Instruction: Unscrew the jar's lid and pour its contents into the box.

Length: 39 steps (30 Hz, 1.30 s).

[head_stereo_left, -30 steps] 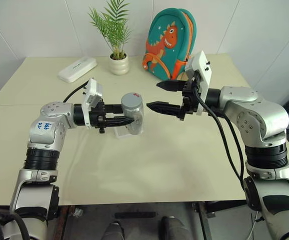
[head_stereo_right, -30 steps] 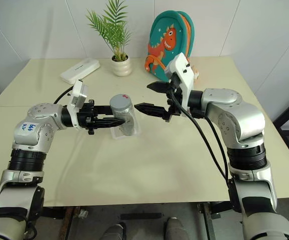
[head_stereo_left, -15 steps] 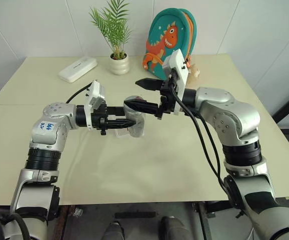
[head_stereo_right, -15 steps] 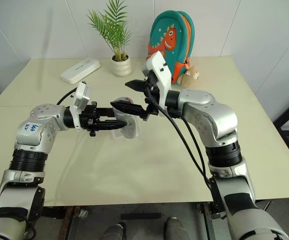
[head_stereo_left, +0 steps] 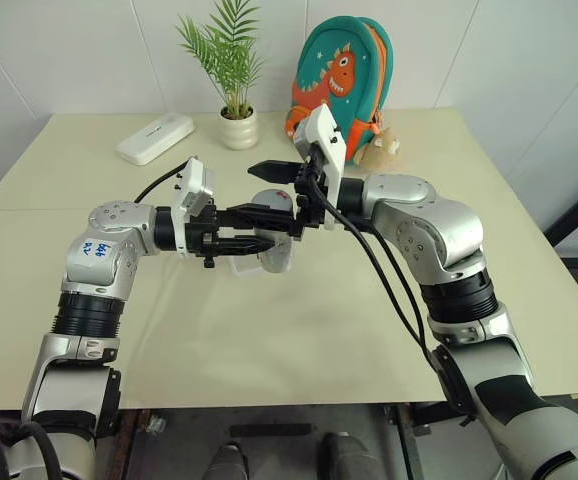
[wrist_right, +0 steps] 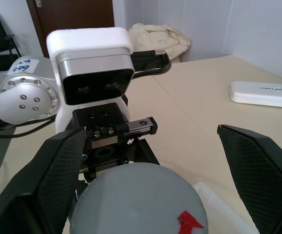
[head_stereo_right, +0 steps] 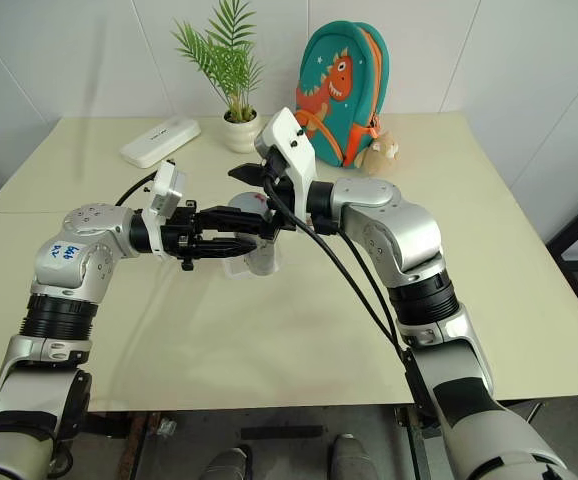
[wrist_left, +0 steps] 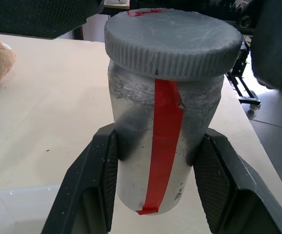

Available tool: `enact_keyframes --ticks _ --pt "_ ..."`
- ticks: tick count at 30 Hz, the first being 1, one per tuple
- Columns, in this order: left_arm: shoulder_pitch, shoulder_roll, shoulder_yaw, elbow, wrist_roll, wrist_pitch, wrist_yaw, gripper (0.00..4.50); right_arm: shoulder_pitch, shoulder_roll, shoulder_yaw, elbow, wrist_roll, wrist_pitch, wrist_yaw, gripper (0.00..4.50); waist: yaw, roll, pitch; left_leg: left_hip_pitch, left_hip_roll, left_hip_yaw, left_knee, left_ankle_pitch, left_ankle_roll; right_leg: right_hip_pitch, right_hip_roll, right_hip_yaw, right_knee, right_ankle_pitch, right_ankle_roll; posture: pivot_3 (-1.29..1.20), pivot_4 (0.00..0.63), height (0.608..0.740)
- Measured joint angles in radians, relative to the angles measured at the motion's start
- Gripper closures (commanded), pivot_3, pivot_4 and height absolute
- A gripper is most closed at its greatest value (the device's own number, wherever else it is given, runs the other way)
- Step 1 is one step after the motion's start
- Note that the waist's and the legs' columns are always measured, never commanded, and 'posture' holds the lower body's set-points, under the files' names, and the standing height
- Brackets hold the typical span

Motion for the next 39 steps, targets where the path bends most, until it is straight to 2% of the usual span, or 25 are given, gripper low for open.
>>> enact_keyframes --ticks 12,29,39 --pt "0.000 0.000 -0.002 0.012 0.006 -0.001 0.019 2.64 0.008 -0.042 -0.001 0.003 -0.024 -0.015 0.027 0.00 -0.001 0.000 0.000 0.000 0.000 0.000 0.000 0.000 0.000 0.000 0.000 0.000 0.000 0.000 0.000 0.00 0.150 0.740" --pt "-0.006 0.001 -0.001 0.071 0.007 -0.037 0.012 2.64 0.099 -0.216 -0.088 -0.179 0.025 0.137 -0.009 0.00 0.002 0.000 0.000 0.000 0.000 0.000 0.000 0.000 0.000 0.000 0.000 0.000 0.000 0.000 0.000 0.00 0.150 0.740" --pt "-0.024 -0.001 -0.001 0.080 0.007 -0.049 0.001 2.64 0.090 -0.236 -0.128 -0.254 0.104 0.189 -0.014 0.00 0.000 0.000 0.000 0.000 0.000 0.000 0.000 0.000 0.000 0.000 0.000 0.000 0.000 0.000 0.000 0.00 0.150 0.740"
